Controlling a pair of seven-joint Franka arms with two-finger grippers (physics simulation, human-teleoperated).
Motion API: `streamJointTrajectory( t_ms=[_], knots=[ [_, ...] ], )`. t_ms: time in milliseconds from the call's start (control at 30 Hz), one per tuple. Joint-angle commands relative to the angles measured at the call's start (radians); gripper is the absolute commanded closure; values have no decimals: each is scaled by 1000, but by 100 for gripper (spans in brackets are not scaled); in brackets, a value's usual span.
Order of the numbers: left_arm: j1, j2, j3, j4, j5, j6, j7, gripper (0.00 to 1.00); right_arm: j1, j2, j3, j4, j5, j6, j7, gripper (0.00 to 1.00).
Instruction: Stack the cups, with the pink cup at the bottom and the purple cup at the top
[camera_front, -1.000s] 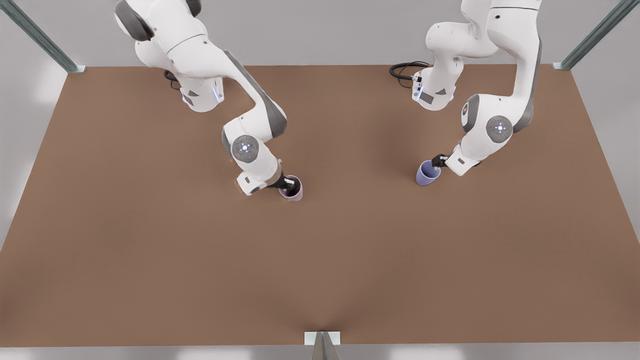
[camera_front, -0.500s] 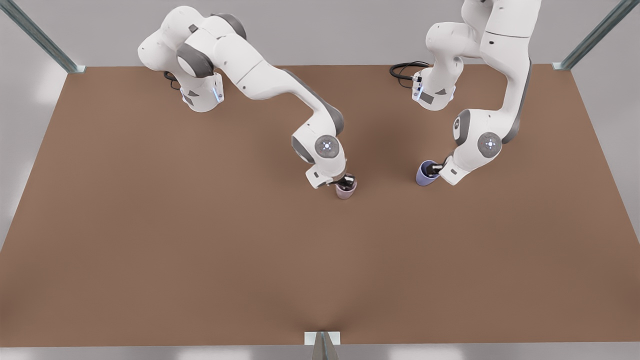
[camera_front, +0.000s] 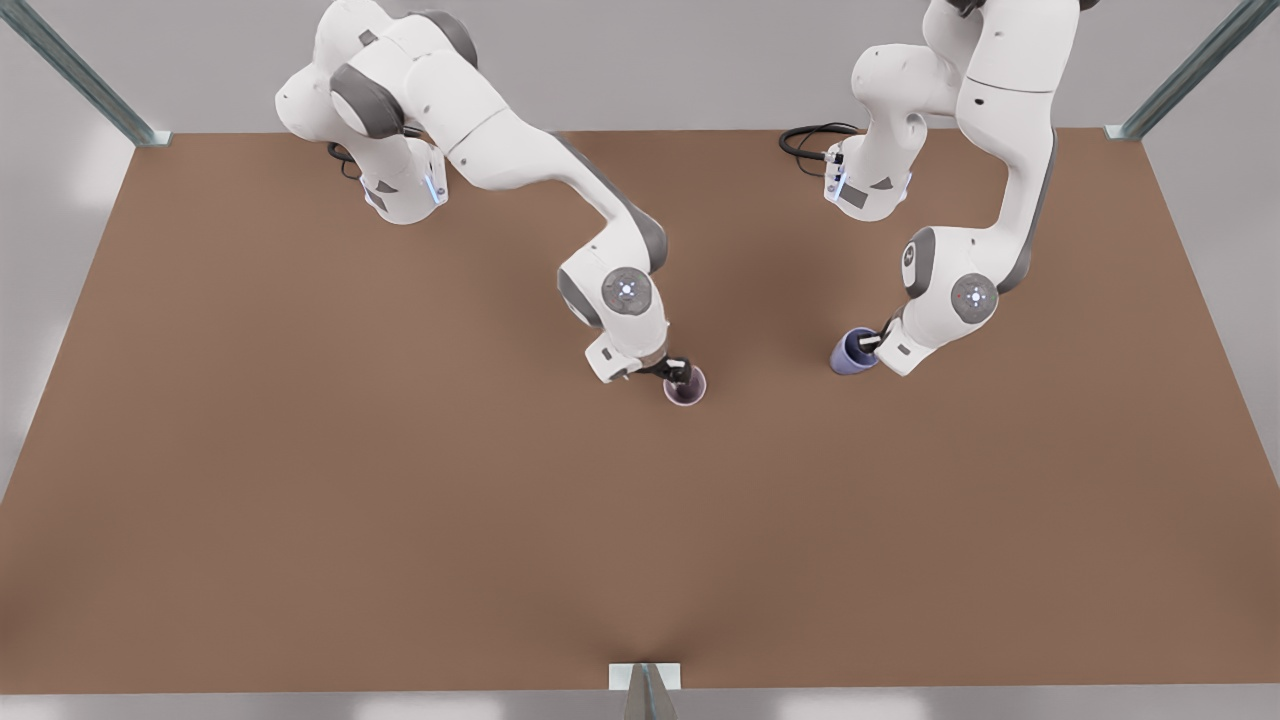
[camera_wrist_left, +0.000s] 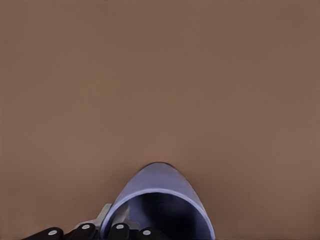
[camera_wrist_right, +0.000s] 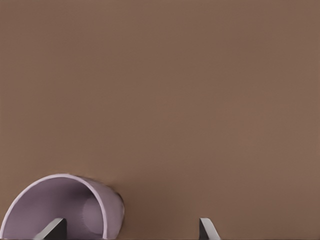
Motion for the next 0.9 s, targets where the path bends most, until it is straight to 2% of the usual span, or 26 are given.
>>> streamJointTrajectory(
  t_ms=[0,267,433,567,633,700,733,800,867],
  knots=[
    [0,0,0,0,-8,0,2,79,3,8,0,2,6,0,2,0],
    [0,-18,0,3,-11,-14,-2,79,28,41,8,-1,-4,28,49,0],
    [-11,-120,-31,28,-11,-54,-102,79,28,36,11,-1,-4,23,48,0],
    [-11,-144,-109,195,-11,-250,-251,79,22,-32,11,-4,-1,-15,32,0],
    [-11,-133,-152,279,-11,-316,-326,79,-6,-142,5,-39,-4,-107,-1,0],
    [-14,-124,-207,324,-27,-319,-406,79,-149,-375,2,-222,-61,-118,-107,0],
    [-16,-112,-256,359,-40,-338,-468,79,-276,-472,2,-241,-59,-222,-239,0],
    [-17,-95,-328,383,-48,-336,-560,79,-464,-527,-6,-167,-62,-444,-558,0],
    [-19,-89,-382,385,-97,-327,-591,79,-621,-555,-31,-144,-64,-512,-823,0]
  ],
)
